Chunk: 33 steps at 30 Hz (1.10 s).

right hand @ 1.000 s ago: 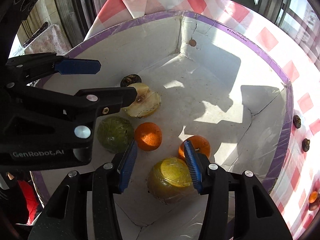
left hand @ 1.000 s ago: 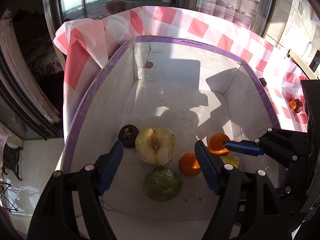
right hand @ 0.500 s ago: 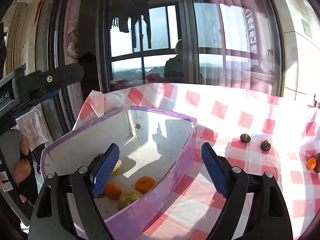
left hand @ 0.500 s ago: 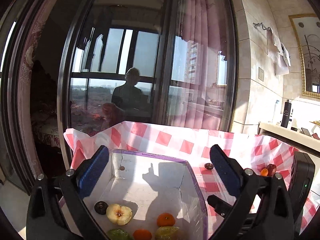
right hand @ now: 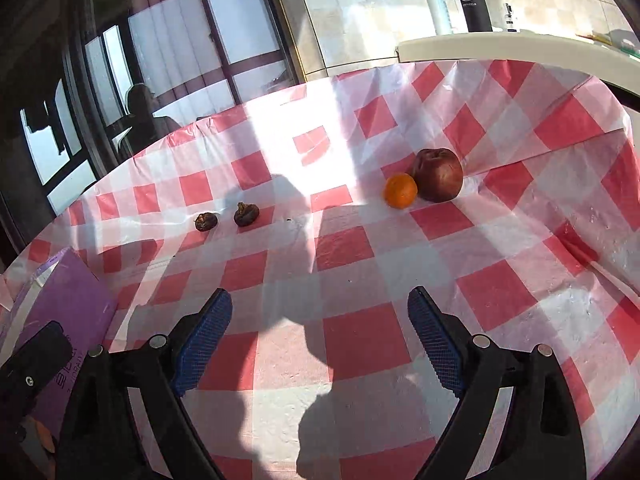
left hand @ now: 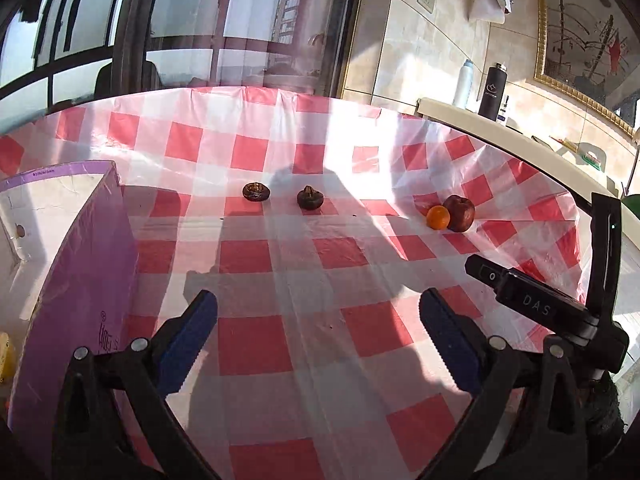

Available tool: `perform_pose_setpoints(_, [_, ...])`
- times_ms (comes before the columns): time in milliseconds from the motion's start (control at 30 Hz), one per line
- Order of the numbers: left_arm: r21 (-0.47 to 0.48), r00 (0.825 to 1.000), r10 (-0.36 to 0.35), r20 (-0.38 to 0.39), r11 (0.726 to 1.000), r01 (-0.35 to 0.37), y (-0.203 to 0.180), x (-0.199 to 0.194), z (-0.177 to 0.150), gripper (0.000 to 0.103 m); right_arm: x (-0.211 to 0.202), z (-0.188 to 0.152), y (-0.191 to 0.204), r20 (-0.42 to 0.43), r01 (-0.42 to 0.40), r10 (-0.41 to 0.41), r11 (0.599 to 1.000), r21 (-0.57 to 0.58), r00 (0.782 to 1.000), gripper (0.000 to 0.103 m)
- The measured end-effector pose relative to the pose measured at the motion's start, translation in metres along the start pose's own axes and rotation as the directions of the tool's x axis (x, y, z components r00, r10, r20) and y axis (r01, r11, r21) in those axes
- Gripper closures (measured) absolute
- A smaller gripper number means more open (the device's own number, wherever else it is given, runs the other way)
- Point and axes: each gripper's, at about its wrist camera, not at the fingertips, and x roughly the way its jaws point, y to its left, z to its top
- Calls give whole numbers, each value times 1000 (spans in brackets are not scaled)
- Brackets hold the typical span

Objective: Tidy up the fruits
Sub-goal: 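Lift both grippers out of the box back toward the remaining fruits, then grasp the red apple with the right gripper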

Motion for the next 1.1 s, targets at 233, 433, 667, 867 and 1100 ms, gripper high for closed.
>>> perform_pose_setpoints(233, [-63, 991, -8, -131, 998, 0, 18, 59, -5, 2, 48, 32, -51, -93, 167, -166, 986, -1, 982, 16])
perform_pose_setpoints(433, [-150, 986, -94, -137, 986, 73, 33, 62, -7, 2, 104, 62, -68, -193, 252, -261, 965, -70, 946, 17])
perform_pose_setpoints(667, [-188, 985, -108, -131, 979, 82, 37, 62, -6, 2, 155, 89, -62, -221, 307, -345, 932, -192, 912, 23])
perform_pose_setpoints(867, [-197, 985, -111, -136, 977, 83, 39, 64, -6, 2, 172, 100, -63, -236, 207, -258, 953, -222, 937, 23])
perform_pose_setpoints(1100, [-206, 985, -110, -134, 975, 81, 40, 63, -7, 2, 158, 92, -62, -242, 99, -144, 977, -187, 959, 41])
